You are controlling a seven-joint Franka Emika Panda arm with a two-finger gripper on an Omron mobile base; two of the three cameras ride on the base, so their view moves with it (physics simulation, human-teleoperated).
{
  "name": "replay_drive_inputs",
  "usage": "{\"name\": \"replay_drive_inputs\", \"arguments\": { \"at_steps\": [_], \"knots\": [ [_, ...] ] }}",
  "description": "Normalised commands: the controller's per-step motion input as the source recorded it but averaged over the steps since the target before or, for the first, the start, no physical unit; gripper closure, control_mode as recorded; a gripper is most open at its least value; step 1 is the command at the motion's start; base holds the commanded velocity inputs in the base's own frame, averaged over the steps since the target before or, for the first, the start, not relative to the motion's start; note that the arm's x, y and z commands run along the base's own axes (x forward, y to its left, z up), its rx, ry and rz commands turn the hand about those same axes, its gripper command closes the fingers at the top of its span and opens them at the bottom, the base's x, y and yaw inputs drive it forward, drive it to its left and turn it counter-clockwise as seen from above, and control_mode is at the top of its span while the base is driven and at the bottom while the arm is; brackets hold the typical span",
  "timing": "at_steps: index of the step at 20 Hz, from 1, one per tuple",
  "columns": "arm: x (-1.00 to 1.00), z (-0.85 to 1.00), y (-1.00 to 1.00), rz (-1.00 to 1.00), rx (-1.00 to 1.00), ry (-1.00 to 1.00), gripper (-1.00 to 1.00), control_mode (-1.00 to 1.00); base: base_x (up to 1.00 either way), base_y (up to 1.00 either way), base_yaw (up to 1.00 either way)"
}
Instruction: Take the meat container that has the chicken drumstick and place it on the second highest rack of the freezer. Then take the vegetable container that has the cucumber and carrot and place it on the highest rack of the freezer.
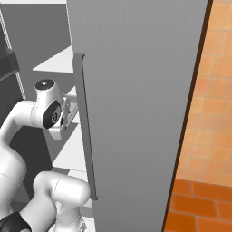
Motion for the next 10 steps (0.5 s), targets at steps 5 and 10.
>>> {"name": "replay_drive_inputs", "arguments": {
  "at_steps": [5, 10],
  "knots": [
    [0.37, -0.14, 0.0, 0.0, 0.0, 0.0, 1.0, -1.0, 0.0, 0.0, 0.0],
    [0.19, -0.42, 0.0, 0.0, -0.02, 0.0, 1.0, -1.0, 0.0, 0.0, 0.0]
  ]
}}
